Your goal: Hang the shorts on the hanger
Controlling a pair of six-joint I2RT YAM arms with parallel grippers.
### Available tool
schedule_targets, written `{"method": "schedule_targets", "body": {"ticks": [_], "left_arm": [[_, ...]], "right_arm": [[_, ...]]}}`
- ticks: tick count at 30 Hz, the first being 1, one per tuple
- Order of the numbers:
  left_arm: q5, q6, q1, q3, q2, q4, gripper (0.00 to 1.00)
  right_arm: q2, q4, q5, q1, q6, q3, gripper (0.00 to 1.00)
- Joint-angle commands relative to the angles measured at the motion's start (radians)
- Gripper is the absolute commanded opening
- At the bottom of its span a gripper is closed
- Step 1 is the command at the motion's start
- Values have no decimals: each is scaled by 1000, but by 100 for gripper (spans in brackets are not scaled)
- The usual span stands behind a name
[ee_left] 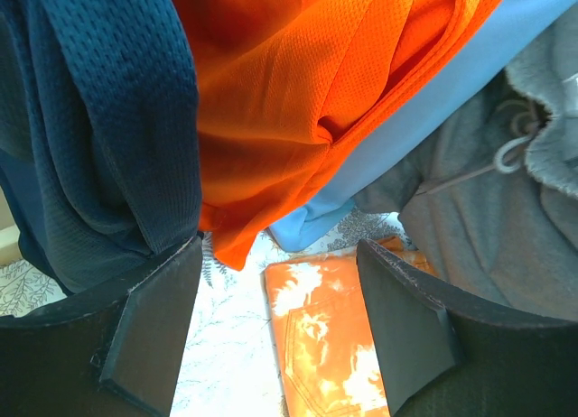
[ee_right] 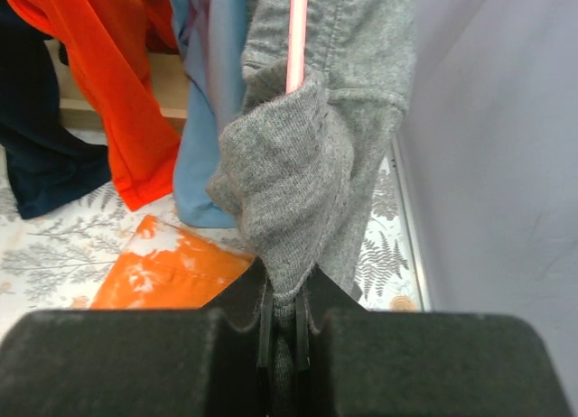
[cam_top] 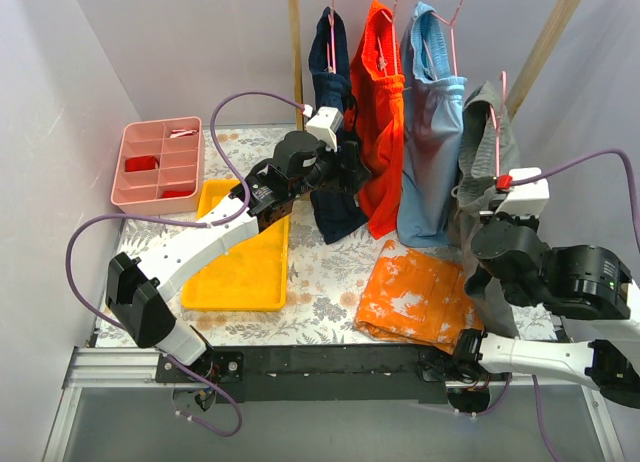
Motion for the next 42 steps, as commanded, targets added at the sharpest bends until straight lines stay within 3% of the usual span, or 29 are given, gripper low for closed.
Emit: {"method": "schedule_targets", "body": {"ticks": [1,7,8,9,10,11,13,16,19,20,29,34,42], "left_arm": [[-6,18,1,-5,-49,-17,69],[1,21,1,9,-32,-18,69],[1,20,1,10,-31,-20,69],[3,21,1,9,-32,-20,69],[1,24,1,10,-32,-23,69],[1,24,1,12,-34,-23,69],[-2,31,1,12,-34,-28,69],[-3,34,1,13,-37,-29,69],[-11,43,1,9,-42,-37,69],[-14,44,1,9,-45,-46,69],[16,20,3,-33,-89,-43,70],[95,-20,3,-140,-166,-44,70],[179,-75,1,-252,-288,-67,69]], "right_arm": [[6,67,143,-14,-46,19,1],[114,108,109,-112,-155,31,1],[113,151,87,-153,-214,23,1],[92,317,59,-182,-291,5,1],[79,399,21,-219,-462,-36,1],[70,482,-72,-323,-520,-58,1],[117,529,-177,-450,-600,-82,1],[127,600,-237,-498,-579,-107,1],[102,696,-432,-658,-628,-90,1],[108,690,-510,-722,-619,-54,1],[168,684,-763,-917,-640,72,1],[197,690,-887,-1009,-649,123,1],[285,723,-1263,-1267,-596,186,1]]}}
